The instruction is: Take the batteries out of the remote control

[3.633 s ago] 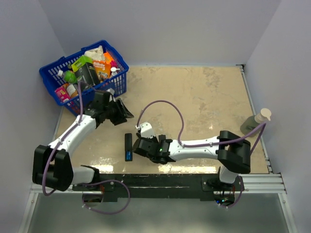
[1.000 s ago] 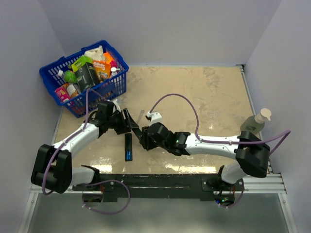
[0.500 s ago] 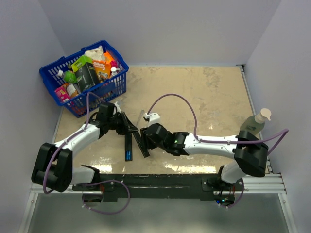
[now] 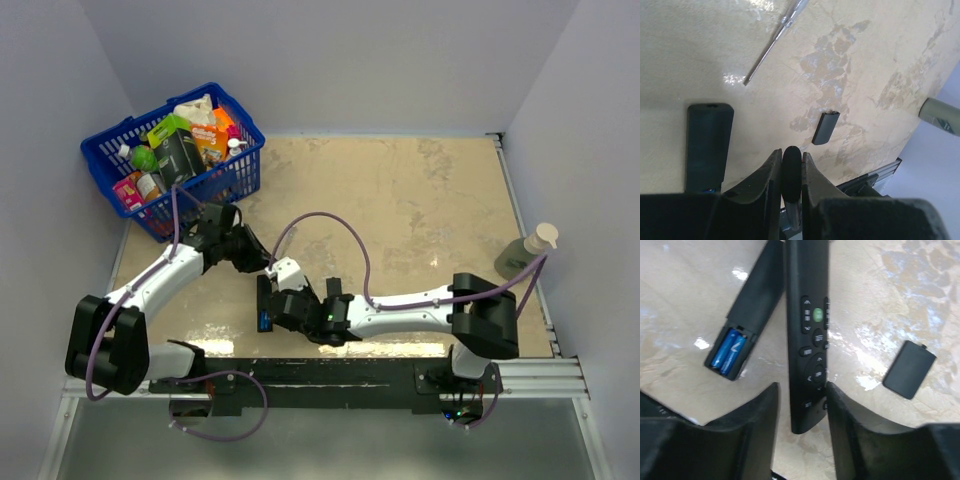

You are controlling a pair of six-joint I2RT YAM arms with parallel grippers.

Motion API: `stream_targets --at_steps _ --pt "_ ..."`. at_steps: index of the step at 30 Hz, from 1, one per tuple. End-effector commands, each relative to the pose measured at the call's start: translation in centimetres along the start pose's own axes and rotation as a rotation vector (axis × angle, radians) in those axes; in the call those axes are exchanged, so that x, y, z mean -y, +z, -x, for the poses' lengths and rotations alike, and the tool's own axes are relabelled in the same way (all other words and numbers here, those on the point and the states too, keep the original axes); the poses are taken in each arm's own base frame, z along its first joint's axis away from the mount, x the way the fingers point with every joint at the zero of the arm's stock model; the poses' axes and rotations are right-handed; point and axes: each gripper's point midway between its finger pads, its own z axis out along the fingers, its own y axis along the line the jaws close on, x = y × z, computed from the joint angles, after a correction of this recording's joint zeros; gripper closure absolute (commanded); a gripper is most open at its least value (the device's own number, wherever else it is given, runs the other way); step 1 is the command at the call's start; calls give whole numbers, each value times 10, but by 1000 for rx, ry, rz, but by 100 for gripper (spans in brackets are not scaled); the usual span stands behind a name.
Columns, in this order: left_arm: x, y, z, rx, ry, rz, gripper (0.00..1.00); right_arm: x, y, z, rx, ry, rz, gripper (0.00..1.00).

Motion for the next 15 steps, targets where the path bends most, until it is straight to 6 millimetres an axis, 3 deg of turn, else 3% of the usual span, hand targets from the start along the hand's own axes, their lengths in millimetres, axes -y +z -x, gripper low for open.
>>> stream_targets --at_steps 1,6,7,10,14,15 --pt "11 -7 4 6 -58 4 100 17 -4 10 57 -48 -193 59" --pt "14 -8 -1 -23 -71 -11 100 25 -8 9 100 -110 -325 76" --pt "16 -9 0 -22 -66 -15 100 24 -9 9 106 -112 -329 86" --pt "19 -11 1 -23 -30 -21 98 23 -11 7 116 -107 -335 100" --pt "30 -17 3 -17 34 -75 73 15 -11 6 118 -67 -267 100" --pt "33 -21 5 -4 45 -89 58 13 -13 8 122 -54 -246 100"
